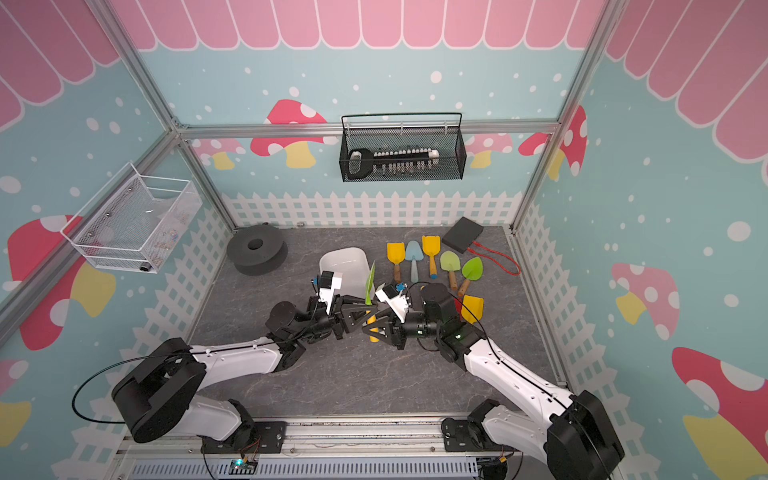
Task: Take the shovel out of the storage box
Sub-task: Pick up the shovel from the storage box.
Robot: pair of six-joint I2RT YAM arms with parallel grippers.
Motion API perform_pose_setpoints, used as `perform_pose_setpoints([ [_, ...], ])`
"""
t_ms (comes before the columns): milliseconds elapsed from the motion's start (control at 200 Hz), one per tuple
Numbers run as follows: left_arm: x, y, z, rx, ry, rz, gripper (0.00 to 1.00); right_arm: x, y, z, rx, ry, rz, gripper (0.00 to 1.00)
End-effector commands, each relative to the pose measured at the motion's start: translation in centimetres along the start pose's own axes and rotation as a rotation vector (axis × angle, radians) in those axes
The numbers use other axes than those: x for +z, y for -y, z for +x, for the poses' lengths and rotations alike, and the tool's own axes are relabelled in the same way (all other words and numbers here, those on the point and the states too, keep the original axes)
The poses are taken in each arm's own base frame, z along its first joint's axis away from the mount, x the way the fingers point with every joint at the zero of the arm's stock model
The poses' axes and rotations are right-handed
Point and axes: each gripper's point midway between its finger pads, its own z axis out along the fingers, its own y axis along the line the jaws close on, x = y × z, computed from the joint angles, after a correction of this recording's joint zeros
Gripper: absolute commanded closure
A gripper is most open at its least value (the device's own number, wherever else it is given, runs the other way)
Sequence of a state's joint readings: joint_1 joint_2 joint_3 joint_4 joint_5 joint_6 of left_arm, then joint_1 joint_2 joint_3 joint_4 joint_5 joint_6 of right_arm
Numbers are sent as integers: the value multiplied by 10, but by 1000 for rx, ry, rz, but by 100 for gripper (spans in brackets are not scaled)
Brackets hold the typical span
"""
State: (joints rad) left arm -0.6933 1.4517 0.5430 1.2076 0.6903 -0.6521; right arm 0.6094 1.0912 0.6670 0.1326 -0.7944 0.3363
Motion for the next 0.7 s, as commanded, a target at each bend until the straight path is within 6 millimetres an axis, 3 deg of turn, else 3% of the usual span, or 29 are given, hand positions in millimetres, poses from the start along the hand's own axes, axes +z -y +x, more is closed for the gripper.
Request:
perform_pose_setpoints([
  [0,-9,-9,1,33,1,-68,53,-2,7,-2,-14,-13,52,89],
  [90,-16,-17,2,61,-9,-151,41,-5,19,3,-8,-40,132,90],
  [265,-30,-50,7,62,-68,-410,42,-24,60,17,16,-133,413,92],
  [455,-52,-88,9,61,-101,-672,42,-60,106,41,60,-286,752,92],
  [695,-69,-103,9,102,-150,-816,43,-101,142,70,143,-495,1051,91],
])
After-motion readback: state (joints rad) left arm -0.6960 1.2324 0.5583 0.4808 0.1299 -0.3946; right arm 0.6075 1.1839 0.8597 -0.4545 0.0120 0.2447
